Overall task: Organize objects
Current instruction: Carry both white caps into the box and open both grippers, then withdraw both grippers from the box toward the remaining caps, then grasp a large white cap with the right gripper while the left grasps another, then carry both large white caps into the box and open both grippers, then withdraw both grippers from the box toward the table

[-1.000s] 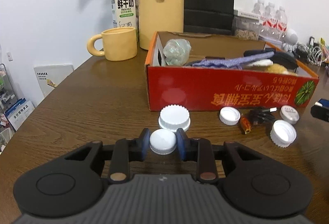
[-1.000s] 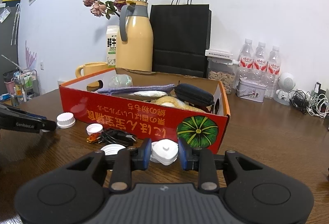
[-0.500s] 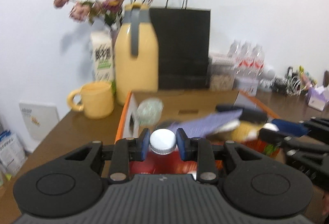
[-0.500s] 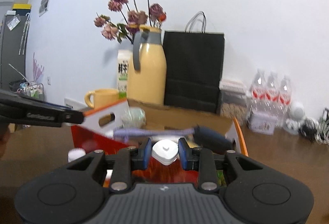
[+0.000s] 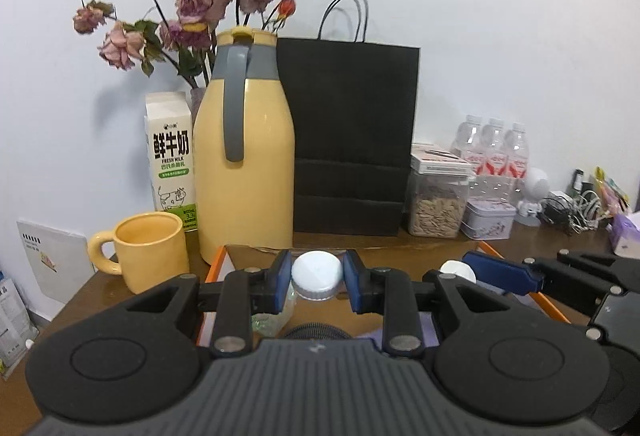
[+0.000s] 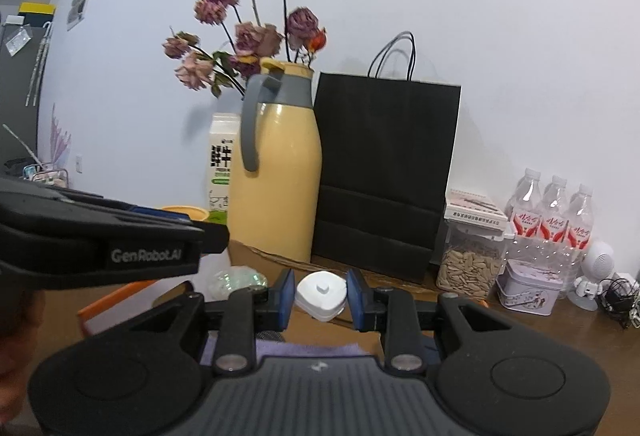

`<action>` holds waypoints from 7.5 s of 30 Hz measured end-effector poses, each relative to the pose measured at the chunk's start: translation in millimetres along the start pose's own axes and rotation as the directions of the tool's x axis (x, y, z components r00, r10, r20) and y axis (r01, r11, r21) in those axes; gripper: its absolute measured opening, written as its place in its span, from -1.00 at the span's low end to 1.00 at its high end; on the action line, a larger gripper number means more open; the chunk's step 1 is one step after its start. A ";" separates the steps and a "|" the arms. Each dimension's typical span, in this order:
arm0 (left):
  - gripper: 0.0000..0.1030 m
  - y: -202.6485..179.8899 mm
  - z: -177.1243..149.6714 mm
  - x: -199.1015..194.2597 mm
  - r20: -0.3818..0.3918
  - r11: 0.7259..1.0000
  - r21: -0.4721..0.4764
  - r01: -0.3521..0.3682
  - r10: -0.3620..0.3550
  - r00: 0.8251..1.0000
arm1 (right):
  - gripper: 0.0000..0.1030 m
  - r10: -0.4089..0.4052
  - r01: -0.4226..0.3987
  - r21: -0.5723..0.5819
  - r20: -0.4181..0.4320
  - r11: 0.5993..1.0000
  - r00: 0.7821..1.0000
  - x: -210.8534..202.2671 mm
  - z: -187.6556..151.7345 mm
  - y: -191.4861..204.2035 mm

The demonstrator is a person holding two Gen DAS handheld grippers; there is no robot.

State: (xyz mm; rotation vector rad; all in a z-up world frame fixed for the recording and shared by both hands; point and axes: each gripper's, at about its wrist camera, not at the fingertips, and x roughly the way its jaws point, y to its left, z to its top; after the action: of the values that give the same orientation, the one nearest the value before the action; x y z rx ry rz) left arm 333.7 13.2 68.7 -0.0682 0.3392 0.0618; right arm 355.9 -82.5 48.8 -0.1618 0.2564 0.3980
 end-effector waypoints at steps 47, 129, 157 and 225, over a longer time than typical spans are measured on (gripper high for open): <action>1.00 26.1 -21.0 -31.1 0.030 1.000 0.007 -0.021 0.020 0.999 | 1.00 0.007 -0.007 0.033 0.000 0.999 1.000 -40.9 -26.2 -24.1; -0.20 43.0 -110.4 -59.2 -0.208 0.996 0.009 -0.092 0.092 0.974 | -0.24 0.039 -0.040 0.000 -0.108 0.999 0.993 -107.3 -93.8 23.0; -0.20 11.6 -29.5 -44.1 -0.018 1.000 -0.008 -0.018 0.018 1.000 | -0.24 -0.012 0.013 -0.030 0.033 0.999 0.999 -63.0 -19.5 10.9; 1.00 22.2 -74.2 -70.5 -0.035 0.998 0.055 0.033 -0.031 0.999 | 0.96 -0.015 0.012 -0.016 -0.160 1.000 0.987 -86.3 -80.4 -18.6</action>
State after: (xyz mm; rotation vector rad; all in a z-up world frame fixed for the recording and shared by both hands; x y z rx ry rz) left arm 241.2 26.1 21.2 -0.0200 0.3734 0.0194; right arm 269.4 -147.1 -2.1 -0.2106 0.4105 0.3739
